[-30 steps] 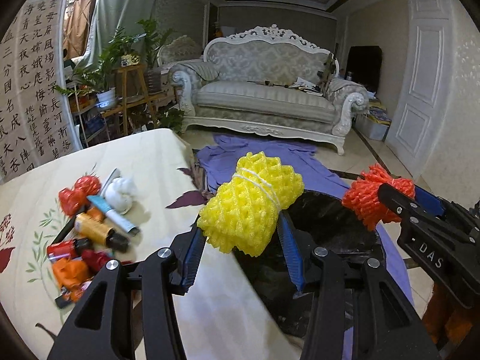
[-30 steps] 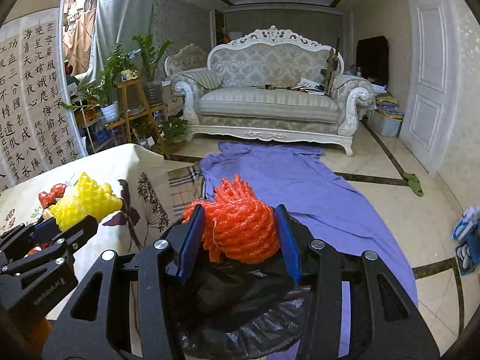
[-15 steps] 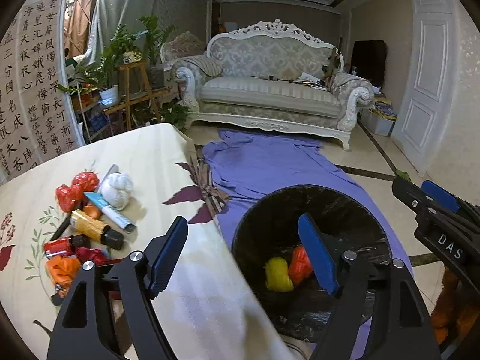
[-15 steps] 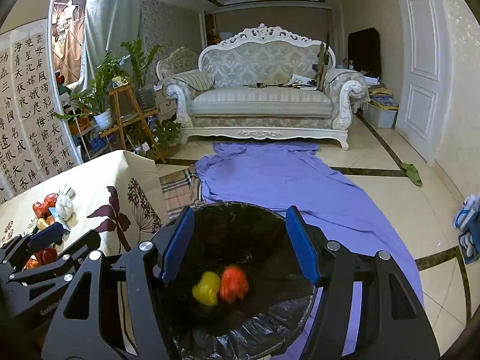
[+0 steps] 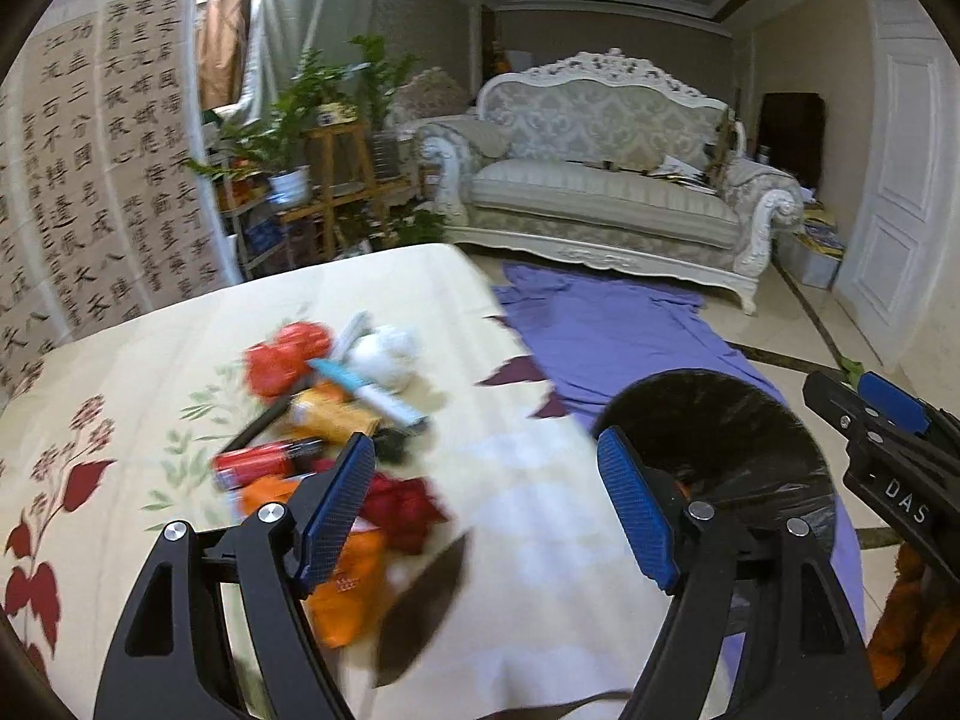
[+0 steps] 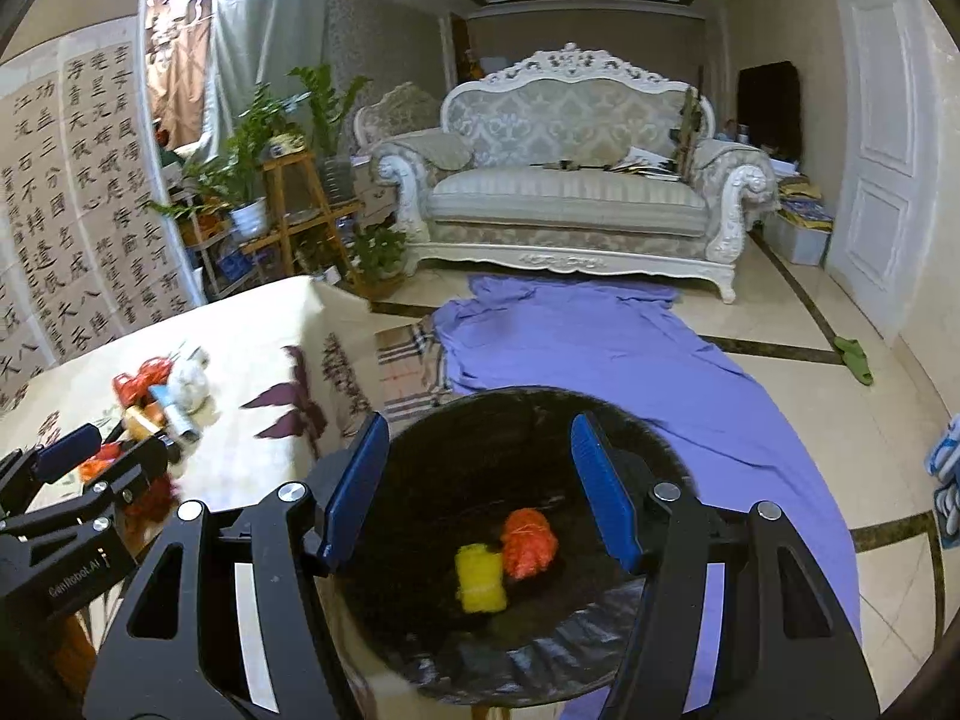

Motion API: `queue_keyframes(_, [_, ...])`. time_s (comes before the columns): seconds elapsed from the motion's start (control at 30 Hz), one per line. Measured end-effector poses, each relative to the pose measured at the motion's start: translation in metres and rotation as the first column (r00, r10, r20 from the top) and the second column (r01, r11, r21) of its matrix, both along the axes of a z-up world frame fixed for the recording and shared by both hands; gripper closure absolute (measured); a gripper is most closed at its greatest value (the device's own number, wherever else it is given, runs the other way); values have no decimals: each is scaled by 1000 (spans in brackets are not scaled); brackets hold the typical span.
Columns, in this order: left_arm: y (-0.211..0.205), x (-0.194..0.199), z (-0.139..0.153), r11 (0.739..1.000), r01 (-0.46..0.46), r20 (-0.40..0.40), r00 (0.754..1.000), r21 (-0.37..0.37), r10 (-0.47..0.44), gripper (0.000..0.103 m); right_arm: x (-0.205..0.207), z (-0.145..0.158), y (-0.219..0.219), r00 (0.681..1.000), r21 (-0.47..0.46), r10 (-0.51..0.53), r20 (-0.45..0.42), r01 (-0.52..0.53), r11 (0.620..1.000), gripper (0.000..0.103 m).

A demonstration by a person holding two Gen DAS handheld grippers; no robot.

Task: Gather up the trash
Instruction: 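Return both grippers to the table and grasp the orange plastic bag with the left gripper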

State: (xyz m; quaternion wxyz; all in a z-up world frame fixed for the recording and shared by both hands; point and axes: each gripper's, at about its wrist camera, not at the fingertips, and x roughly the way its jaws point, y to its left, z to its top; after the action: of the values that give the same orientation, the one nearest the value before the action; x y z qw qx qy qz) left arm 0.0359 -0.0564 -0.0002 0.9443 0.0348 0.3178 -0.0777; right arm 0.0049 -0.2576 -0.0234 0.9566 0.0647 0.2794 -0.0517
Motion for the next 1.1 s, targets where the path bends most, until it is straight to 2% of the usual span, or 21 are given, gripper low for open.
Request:
queue_keyframes(0.3, [44,-1,-15,990,-134,-44,990,33,136,27,5,-6,47,993,6,113,-33,-113,994,41])
queue_keyframes(0.47, [57,3,-27,985,-164,-86,982,50,168,27,6,-9,63,987,4,154,-51,-154,988,41])
queue_keyframes(0.6, [64,6,-35,985,-168,-128,977,33,171,28,7,-10,70,983,8,175,-60,-175,985,41])
queue_keyframes(0.7, [67,7,-38,987,-161,-147,976,14,162,38,9,-11,74,980,8,186,-65,-185,983,41])
queue_keyframes(0.77, [68,7,-40,989,-147,-161,976,4,146,41,9,-12,75,979,9,192,-69,-192,981,41])
queue_keyframes(1.1, [76,-7,-29,992,-122,-131,984,-14,119,46,14,-10,88,970,19,230,-76,-229,973,41])
